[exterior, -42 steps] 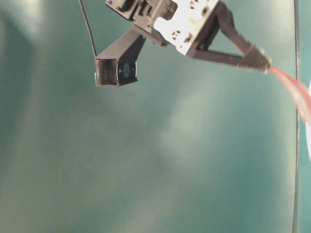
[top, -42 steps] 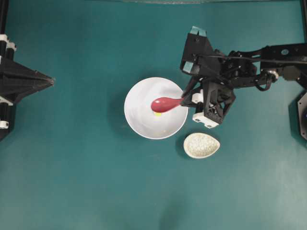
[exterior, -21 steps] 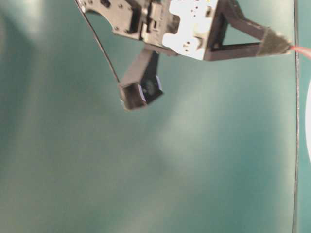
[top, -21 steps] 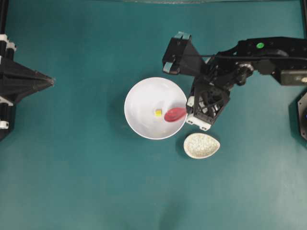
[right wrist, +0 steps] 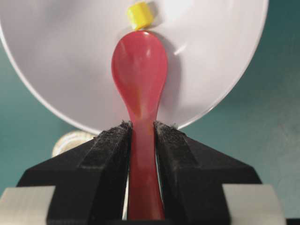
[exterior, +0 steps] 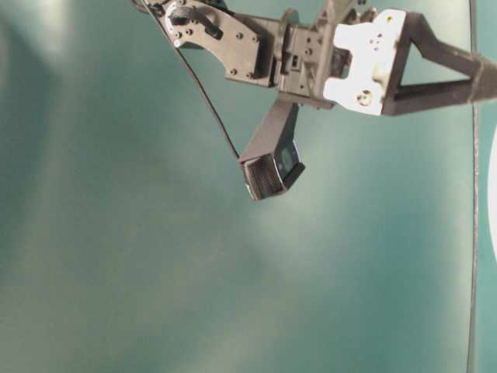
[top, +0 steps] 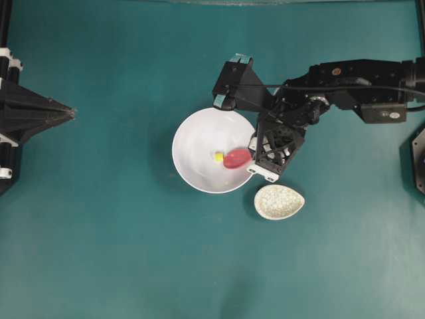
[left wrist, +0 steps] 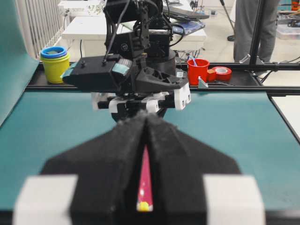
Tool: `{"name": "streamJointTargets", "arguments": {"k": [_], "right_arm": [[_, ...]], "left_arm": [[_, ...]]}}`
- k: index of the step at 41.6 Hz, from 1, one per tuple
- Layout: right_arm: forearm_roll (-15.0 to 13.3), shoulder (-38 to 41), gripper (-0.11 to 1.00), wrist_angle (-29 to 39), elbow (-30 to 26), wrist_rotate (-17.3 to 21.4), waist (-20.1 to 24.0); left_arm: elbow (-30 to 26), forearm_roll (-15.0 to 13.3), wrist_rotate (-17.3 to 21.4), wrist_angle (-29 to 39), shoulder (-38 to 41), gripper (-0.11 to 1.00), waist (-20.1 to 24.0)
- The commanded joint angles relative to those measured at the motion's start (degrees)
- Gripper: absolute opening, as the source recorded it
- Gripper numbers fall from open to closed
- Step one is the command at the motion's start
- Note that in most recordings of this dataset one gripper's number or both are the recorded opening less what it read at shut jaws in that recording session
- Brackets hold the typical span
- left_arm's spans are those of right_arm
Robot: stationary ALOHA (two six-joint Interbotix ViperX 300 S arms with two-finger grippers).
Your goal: Scoop the yellow hexagonal prism block from the bowl with a spoon using the right arm.
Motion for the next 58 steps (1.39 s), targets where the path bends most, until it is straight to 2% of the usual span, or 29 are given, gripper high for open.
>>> {"name": "streamJointTargets", "arguments": {"k": [1,24,45,58], "right_arm": [[-0.2,-0.6,0.23,-2.0,-1.1,0.1,0.0],[-3.4,0.3,0.23,-12.7,-1.2,0.1,-0.1],[-2.5,0.3,0.23,-17.8,-1.4,-0.1,0.3],[-2.5,0.3,0.23,-18.1,-2.4,-0.1,1.1]], "left_arm": [[-1.4,0.2,0.0,-0.6,0.3,0.0,0.1],[-1.5,0.2,0.0,-0.4,0.1,0.0,0.2],[-1.5,0.2,0.0,-0.3,0.1,0.0,0.1],[-1.5,0.2,0.0,-0.3,0.1,0.0,0.1]]}}
